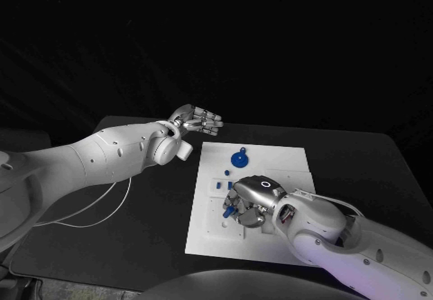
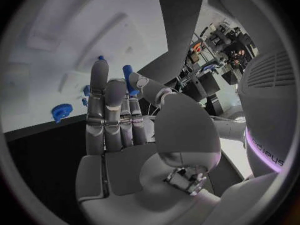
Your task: Assemble the parts on the task board
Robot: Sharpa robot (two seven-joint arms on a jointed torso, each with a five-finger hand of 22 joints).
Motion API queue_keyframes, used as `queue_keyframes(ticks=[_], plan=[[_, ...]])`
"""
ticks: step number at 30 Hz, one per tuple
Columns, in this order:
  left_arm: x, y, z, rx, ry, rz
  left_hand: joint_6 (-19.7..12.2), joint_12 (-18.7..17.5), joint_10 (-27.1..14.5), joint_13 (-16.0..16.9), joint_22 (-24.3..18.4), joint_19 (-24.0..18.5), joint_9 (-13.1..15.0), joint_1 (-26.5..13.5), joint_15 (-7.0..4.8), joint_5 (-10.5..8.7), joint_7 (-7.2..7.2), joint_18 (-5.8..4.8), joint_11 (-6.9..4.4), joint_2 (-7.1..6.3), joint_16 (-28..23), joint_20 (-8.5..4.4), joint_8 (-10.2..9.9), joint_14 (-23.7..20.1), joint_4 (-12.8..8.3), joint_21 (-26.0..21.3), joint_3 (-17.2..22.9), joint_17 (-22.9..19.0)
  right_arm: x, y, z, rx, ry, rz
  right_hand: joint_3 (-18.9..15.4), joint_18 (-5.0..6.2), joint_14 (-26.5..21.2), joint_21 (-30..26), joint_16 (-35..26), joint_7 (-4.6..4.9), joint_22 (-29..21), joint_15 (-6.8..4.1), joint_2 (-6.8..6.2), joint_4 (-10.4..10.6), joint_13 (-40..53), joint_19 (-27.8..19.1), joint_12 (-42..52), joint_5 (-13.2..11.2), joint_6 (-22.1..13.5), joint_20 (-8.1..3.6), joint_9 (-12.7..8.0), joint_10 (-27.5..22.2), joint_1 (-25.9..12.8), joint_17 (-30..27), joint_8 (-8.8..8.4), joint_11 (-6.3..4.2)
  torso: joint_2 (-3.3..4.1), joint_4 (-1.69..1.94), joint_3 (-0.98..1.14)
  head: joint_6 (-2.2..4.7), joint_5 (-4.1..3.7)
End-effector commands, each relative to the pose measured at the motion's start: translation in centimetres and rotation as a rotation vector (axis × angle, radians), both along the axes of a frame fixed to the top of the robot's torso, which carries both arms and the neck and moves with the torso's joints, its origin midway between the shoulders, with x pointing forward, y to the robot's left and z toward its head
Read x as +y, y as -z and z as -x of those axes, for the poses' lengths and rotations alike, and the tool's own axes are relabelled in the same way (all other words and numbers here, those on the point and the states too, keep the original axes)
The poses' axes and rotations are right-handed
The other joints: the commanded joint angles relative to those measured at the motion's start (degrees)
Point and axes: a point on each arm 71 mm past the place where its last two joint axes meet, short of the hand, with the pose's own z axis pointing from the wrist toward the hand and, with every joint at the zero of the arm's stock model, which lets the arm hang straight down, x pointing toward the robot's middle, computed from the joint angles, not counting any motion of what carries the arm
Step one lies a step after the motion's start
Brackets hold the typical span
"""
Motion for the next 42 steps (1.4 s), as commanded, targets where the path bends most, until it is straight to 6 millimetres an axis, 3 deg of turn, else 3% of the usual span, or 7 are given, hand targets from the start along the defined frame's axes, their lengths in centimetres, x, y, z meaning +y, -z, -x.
queue_keyframes(ticks=[1,10,19,42], plan=[[-0.3,0.1,0.1,0.005,0.019,0.018,-0.1,0.1,-0.2,-0.1,0.0,0.4,0.0,0.2,-0.01,-0.03,0.3,0.51,0.11,0.51,0.0,-0.02,-0.2,-0.4,-0.1,0.4,-0.2,0.0,0.6,-0.1,0.4,-0.043,-0.038,-0.011,-0.1,1.02,-0.2,-0.4,-0.1,0.09,0.1,-0.33,0.35,-0.2,0.1,0.3,0.2,-0.3,0.3,0.04,0.2,0.2,0.1,-0.1,0.4,0.05,-0.03,0.17,0.05,-0.25,0.24],[-0.3,0.2,0.2,0.009,0.023,0.019,-0.1,0.1,-0.2,-0.1,0.0,0.4,0.0,0.2,-0.01,-0.03,0.3,0.51,0.11,0.51,0.0,-0.02,-0.2,-0.4,-0.1,0.4,-0.2,0.0,1.0,1.6,1.0,-0.013,-0.056,0.028,-0.1,1.04,-0.2,-0.5,-0.2,0.09,0.2,-0.34,0.4,-0.2,0.1,0.3,0.2,-0.3,0.3,0.01,0.1,0.2,0.1,-0.1,0.4,0.05,-0.02,0.51,-0.16,-0.47,-0.05],[-0.3,0.3,0.2,0.013,0.026,0.02,-0.1,0.1,-0.3,-0.1,-0.1,0.4,0.0,0.1,0.02,-0.02,0.3,0.51,0.14,0.55,0.0,0.02,-0.2,-0.5,-0.1,0.4,-0.3,0.0,0.7,2.5,1.2,-0.001,-0.057,0.066,-0.2,1.05,-0.2,-0.6,-0.2,0.08,0.3,-0.33,0.39,-0.3,0.1,0.3,0.2,-0.4,0.4,0.02,0.1,0.2,0.1,-0.1,0.4,0.05,-0.09,0.79,-0.22,-0.68,-0.34],[0.0,0.4,0.3,0.019,0.026,0.018,-0.2,0.1,-0.3,-0.1,-0.2,0.3,0.0,0.1,0.04,-0.03,0.31,0.5,0.15,0.55,0.0,0.05,-0.2,-0.6,0.0,0.4,-0.3,-0.1,0.4,2.7,1.3,-0.054,-0.02,0.086,0.4,1.05,-0.1,-0.6,0.0,0.04,0.8,-0.36,0.29,-0.4,0.1,0.3,0.2,-1.4,0.6,-0.01,0.1,0.4,0.1,0.0,0.4,0.01,-0.06,1.45,-0.33,-0.73,-1.08]])
